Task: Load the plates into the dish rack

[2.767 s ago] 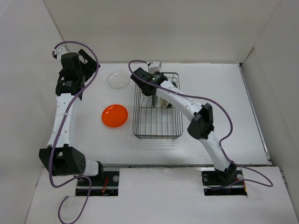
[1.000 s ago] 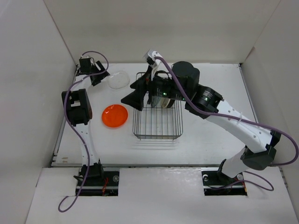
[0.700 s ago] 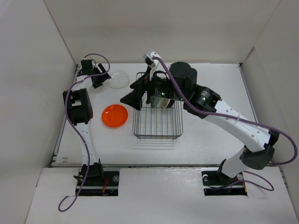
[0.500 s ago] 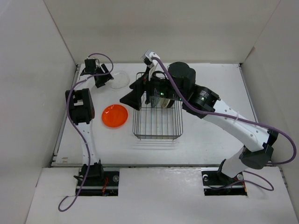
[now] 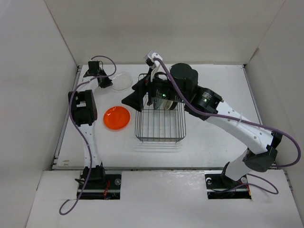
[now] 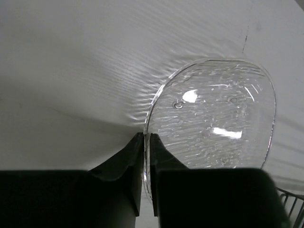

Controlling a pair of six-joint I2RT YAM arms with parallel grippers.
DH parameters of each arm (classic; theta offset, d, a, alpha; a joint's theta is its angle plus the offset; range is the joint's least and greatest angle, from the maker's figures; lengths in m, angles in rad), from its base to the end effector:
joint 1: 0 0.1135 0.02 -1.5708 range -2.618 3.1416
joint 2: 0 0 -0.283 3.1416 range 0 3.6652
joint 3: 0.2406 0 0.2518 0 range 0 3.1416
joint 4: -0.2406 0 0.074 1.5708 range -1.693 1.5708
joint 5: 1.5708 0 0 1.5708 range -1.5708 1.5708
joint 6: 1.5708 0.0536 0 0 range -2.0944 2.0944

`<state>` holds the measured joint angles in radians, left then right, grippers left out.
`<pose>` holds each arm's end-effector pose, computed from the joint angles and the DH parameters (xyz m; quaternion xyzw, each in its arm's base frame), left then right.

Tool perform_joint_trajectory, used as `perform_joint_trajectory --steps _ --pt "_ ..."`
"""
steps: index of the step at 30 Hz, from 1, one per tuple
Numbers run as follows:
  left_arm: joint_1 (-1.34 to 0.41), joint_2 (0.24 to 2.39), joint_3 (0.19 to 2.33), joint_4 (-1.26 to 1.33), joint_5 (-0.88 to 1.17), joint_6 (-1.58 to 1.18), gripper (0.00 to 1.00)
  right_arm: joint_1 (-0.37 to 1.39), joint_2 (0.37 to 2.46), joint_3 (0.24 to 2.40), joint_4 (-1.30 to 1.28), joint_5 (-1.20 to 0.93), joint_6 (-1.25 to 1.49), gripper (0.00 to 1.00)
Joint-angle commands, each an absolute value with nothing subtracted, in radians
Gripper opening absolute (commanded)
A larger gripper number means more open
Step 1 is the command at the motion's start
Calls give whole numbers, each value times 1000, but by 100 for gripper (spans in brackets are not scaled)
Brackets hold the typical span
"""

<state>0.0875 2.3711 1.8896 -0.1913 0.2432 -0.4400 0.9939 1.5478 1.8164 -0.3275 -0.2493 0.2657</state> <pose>0.5651 0.0366 0.1720 -0.1823 0.8770 -0.1831 0.4050 0.1848 0.3082 0.5118 -0.3368 0.6443 0.4740 0.4968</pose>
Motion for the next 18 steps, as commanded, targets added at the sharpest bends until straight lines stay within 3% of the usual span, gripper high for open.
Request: perform_joint_trajectory --steps 1,8,14,18 --pt "91 2373 1896 -210 219 -442 3 992 1536 1822 -276 -230 273 91" --pt "127 2330 1888 -200 209 -483 0 992 1557 1813 -276 -201 273 91" --pt "141 2123 1798 -164 190 -488 0 973 1621 1851 -324 -83 229 93" --pt "150 2008 1763 -193 293 -491 0 921 1652 1808 -222 -72 134 95"
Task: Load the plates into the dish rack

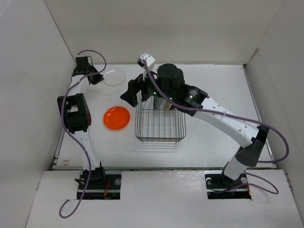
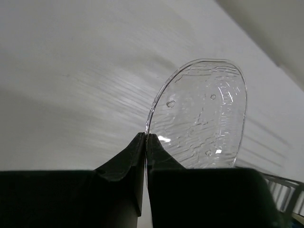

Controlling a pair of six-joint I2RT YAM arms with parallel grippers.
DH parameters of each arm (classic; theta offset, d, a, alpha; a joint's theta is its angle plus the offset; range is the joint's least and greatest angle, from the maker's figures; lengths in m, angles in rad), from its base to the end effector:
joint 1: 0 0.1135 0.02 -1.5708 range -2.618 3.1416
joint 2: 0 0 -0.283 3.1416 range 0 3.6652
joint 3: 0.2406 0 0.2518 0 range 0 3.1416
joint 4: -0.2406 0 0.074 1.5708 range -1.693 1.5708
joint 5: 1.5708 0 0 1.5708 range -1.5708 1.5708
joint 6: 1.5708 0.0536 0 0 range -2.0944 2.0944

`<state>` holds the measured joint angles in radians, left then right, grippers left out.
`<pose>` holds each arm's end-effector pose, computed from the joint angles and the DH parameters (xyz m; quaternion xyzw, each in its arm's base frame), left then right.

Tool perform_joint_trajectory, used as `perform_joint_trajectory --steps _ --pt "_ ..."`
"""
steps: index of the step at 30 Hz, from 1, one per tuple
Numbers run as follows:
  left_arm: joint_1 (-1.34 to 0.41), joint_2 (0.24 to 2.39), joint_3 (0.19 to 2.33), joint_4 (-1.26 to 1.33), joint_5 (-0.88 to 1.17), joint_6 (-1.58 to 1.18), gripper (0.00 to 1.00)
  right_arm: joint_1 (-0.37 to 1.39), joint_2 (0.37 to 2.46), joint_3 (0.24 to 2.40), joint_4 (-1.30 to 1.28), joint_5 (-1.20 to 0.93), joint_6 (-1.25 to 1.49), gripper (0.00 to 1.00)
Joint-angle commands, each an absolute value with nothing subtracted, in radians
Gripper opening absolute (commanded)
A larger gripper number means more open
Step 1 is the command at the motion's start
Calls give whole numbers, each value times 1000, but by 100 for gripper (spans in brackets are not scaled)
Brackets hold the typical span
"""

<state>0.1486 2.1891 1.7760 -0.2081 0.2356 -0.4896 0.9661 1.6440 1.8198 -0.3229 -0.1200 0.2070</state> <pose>0.5306 0.0668 0.2275 -0.2261 0.8555 -0.1800 0.4297 0.2203 0.3301 0.4789 -0.3164 0.6875 0.3987 0.5179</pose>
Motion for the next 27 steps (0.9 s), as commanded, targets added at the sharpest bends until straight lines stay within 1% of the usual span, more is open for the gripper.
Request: perform_joint_trajectory --steps 1,3,5,6,7,10,12,16,19,25,27 --pt "150 1979 1744 -205 305 -491 0 901 1652 1786 -184 -83 133 97" --pt "150 1870 1668 -196 328 -505 0 821 1652 1769 -125 -164 133 97" --pt "150 1760 1628 -186 348 -496 0 764 1710 1807 -124 -248 182 97" --pt "150 1726 1596 -186 348 -495 0 711 1729 1825 -112 -267 204 95" --pt "150 1695 1582 -199 348 -479 0 687 1759 1857 -98 -287 234 94" --pt "129 1585 1520 -219 319 -479 0 626 1804 1931 -87 -350 244 94" --pt "118 1521 1473 -172 354 -500 0 612 1844 1963 -87 -363 244 94" --pt "31 1482 1445 -155 376 -512 0 592 1931 2034 -87 -376 256 94" --pt "-15 1459 1422 -120 376 -522 0 581 1997 2080 -87 -414 307 91" --pt "-38 1447 1410 -98 400 -522 0 581 2043 2080 -87 -403 359 87" --pt "-38 1436 1399 -84 400 -522 0 581 2054 2080 -87 -382 359 87"
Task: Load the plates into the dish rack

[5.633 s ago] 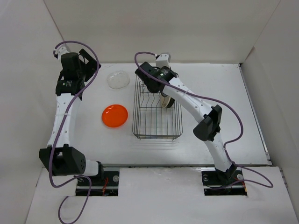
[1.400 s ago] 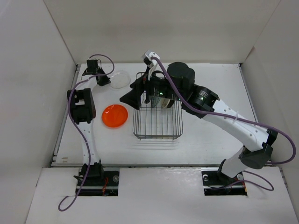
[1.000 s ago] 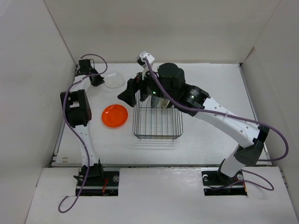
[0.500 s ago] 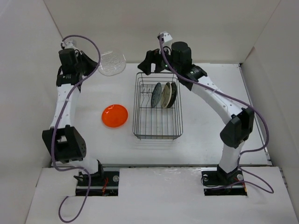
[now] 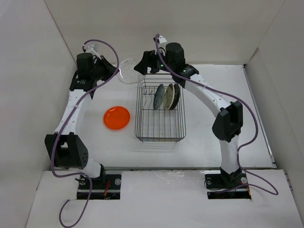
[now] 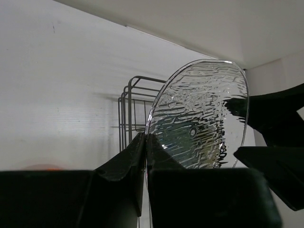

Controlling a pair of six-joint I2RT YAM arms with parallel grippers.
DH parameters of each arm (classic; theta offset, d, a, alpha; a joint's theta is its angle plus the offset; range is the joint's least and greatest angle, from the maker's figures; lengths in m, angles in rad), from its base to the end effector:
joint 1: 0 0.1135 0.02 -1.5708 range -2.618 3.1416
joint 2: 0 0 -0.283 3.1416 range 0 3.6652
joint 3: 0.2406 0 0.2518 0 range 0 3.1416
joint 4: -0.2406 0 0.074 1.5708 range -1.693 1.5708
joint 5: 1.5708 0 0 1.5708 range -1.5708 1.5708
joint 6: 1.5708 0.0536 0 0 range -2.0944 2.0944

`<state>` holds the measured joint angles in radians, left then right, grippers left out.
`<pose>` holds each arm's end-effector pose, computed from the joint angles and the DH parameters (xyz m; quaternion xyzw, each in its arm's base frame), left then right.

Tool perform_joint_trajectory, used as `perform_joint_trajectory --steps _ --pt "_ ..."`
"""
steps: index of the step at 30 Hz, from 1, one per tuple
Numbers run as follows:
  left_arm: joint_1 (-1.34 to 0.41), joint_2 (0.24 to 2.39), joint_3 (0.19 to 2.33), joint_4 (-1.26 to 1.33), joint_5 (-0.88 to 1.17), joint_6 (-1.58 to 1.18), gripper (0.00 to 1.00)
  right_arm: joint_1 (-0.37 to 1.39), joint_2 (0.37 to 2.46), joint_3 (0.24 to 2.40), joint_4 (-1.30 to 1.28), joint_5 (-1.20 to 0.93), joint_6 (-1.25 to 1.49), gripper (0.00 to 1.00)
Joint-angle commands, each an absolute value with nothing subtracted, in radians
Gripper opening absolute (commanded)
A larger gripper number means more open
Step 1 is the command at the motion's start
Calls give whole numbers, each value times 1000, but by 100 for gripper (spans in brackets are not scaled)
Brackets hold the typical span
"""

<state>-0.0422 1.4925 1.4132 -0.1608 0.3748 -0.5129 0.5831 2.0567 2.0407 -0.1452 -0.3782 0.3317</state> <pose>0.3656 -0.0351 0.4066 -0.0684 0.7784 -0.3071 0.5432 0.4230 0.3028 0.4000 -0.2146 0.7270 0.4095 0.5077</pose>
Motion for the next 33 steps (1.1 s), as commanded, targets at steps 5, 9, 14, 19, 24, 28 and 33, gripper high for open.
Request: perform_joint_trajectory --steps 5,9,14,19,24,28,33 --pt "-38 1417 1381 -65 400 -522 0 581 2063 2060 -87 -368 380 79" --pt "-38 1417 1370 -38 435 -541 0 581 2074 2060 -87 -422 428 30" --pt "-38 1399 1324 12 436 -554 0 607 2036 2048 -87 -451 486 0" --pt "-38 1344 1284 12 350 -586 100 701 1886 2014 -265 -24 509 0" --pt "-38 1299 1307 -132 94 -615 100 816 1890 2143 -604 637 584 0" --pt "-38 1299 1371 -273 -87 -634 100 825 1934 2164 -788 898 685 0" --pt "-38 1270 1381 -308 -172 -666 100 825 2022 2243 -1069 1086 828 0"
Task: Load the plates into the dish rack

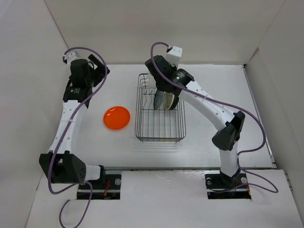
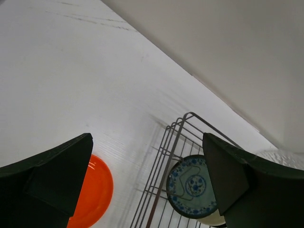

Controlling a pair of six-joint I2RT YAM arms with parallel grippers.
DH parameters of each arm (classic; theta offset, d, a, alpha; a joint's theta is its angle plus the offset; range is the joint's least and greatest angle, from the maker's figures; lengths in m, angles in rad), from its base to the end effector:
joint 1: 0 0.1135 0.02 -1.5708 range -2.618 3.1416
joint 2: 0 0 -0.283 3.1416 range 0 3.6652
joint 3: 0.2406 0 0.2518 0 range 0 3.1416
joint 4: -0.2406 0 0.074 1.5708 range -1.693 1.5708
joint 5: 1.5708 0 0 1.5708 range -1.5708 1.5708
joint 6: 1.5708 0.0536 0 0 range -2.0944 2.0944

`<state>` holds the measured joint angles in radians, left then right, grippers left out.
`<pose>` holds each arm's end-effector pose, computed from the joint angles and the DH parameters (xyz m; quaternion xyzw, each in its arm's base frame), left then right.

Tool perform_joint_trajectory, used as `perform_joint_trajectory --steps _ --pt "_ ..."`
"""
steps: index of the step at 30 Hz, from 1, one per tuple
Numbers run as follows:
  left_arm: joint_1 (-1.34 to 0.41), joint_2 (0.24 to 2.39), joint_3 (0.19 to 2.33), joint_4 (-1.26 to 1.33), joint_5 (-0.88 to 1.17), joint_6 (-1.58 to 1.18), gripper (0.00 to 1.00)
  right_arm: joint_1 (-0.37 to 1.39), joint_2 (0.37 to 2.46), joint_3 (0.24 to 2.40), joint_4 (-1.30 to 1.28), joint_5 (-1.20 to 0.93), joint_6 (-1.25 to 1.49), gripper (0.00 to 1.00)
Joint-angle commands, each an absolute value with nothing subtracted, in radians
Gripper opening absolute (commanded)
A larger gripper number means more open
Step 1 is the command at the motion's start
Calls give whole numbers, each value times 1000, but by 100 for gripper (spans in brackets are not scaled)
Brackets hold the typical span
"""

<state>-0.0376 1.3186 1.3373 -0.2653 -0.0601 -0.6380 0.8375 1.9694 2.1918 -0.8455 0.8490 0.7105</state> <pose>0.3163 -0.0087 0.4210 -0.2508 0.7476 -0.1813 0.5876 0.3271 0.3029 0.4229 0.1361 0.8211 0.0286 0.5535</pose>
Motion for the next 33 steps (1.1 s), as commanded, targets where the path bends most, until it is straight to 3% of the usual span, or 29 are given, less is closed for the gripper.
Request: perform_joint_trajectory --steps 1,7,13,33 --pt "-38 1270 1381 -317 -182 -675 100 812 2022 2243 -1101 1086 853 0" --pt "-38 1270 1381 -318 -141 -664 100 811 2078 2259 -1170 1086 911 0" --pt "-38 1270 1390 -318 -109 -664 100 822 2209 2483 -1345 1109 962 0" --pt "-38 1241 1408 -336 -100 -655 100 861 2273 2494 -1241 1060 913 0"
